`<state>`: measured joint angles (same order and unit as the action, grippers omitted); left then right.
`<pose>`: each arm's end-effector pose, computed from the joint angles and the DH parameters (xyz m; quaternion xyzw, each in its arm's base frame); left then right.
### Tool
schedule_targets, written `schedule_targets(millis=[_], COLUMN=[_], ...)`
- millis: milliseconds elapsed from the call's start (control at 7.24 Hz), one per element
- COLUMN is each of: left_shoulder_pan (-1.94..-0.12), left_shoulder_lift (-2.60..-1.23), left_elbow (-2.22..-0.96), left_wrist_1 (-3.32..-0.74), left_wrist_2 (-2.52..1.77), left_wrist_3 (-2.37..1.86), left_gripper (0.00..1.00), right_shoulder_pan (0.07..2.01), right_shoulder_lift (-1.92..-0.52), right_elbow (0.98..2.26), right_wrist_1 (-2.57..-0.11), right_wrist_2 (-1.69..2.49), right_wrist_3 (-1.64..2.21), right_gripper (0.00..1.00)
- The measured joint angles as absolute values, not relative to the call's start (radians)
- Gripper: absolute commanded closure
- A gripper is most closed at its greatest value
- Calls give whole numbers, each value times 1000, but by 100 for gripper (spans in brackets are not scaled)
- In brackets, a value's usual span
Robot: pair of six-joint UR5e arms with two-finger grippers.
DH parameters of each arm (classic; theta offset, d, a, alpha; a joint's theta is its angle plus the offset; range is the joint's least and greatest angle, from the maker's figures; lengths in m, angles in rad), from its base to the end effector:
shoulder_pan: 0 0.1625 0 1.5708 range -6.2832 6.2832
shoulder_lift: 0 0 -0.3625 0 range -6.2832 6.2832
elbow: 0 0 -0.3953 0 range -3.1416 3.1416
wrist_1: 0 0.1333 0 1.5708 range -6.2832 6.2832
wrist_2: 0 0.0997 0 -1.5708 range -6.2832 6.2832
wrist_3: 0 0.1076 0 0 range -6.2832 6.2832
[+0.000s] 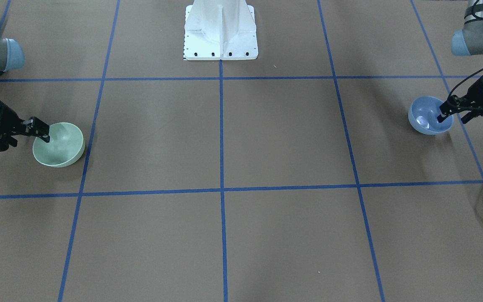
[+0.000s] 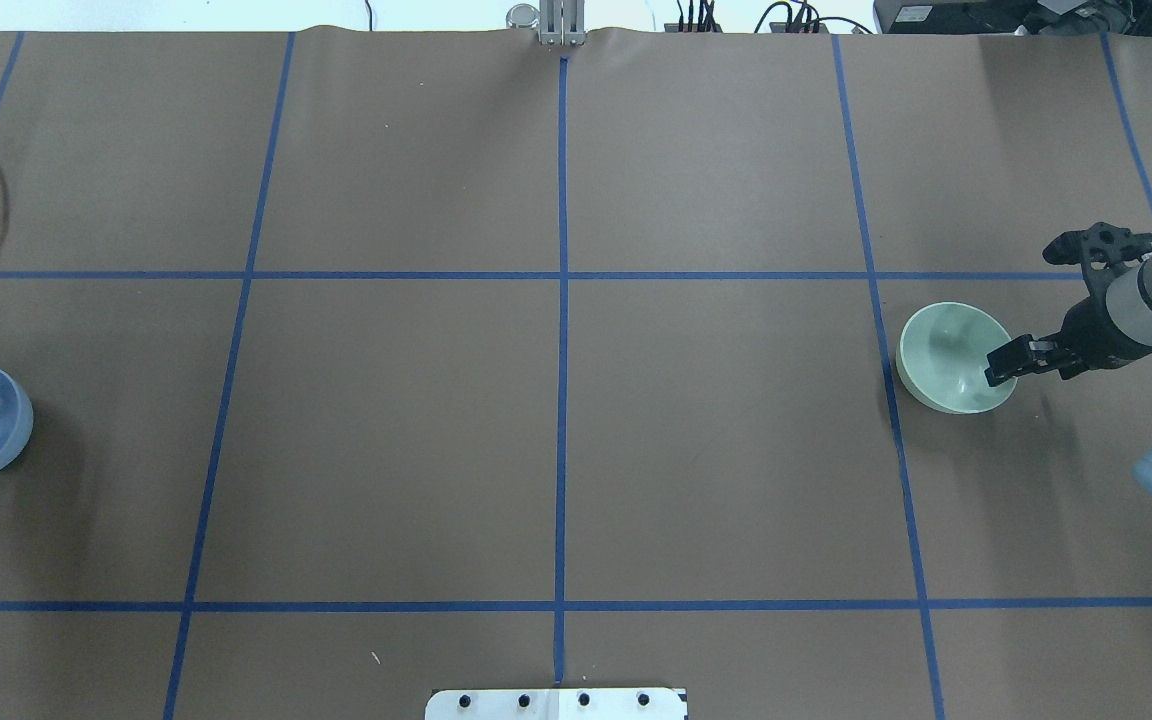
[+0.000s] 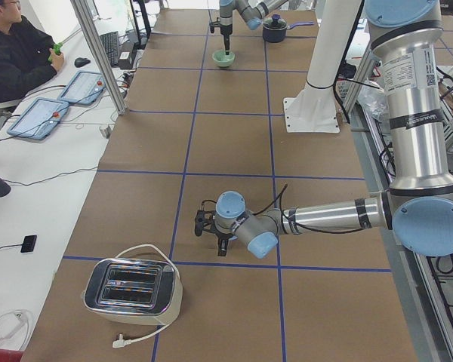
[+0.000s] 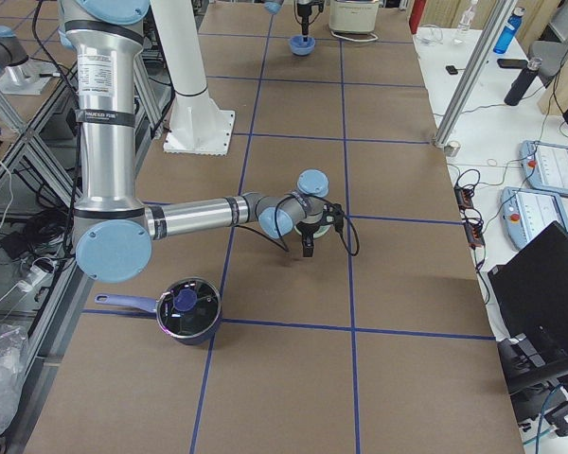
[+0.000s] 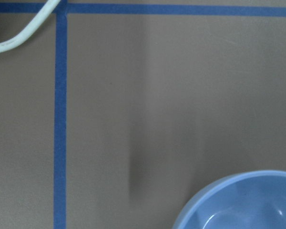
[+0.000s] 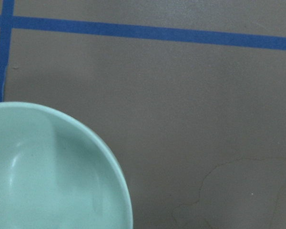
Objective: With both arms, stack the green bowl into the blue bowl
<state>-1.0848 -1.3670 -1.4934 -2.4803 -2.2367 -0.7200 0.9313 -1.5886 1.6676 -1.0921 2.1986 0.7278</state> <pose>0.1449 -0.4174 0.6370 0.0643 0.4216 -0.0046 0.9045 -0.2531 -0.4577 0.5149 0.0155 -0.3955 -0.0445 0.9173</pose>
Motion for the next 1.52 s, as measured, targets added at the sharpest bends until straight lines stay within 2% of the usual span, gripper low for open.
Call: schedule_targets(millis=[138, 415, 553, 691, 829, 967, 1520], left_shoulder_pan=[-1080, -1078, -1077, -1077, -1077, -1077, -1077], left_shoulder_lift=[-1367, -1367, -1367, -1367, -1367, -1367, -1368], left_elbow=[-1493, -1493, -1493, -1493, -1493, -1493, -1497], left_wrist_1=[-2483, -2490, -2491, -2491, -2491, -2491, -2491], left_wrist_2=[-2237, -2237, -2237, -2237, -2237, -2237, -2242], left_wrist_3=[-719, -718, -719, -718, -718, -718, -695], left_gripper=[48, 57, 60, 65, 76, 100, 100], right_shoulder_pan=[931, 929, 928, 927, 927, 927, 927], right_shoulder_lift=[-1586, -1580, -1579, -1578, -1577, -1577, -1569], right_elbow=[1667, 1666, 1665, 1665, 1665, 1664, 1668], right_wrist_1=[-1093, -1094, -1095, -1095, -1094, -1094, -1094], right_wrist_2=[2200, 2203, 2204, 2203, 2203, 2203, 2205], right_wrist_3=[729, 730, 730, 730, 730, 730, 732], right_gripper=[57, 88, 99, 100, 100, 100, 100])
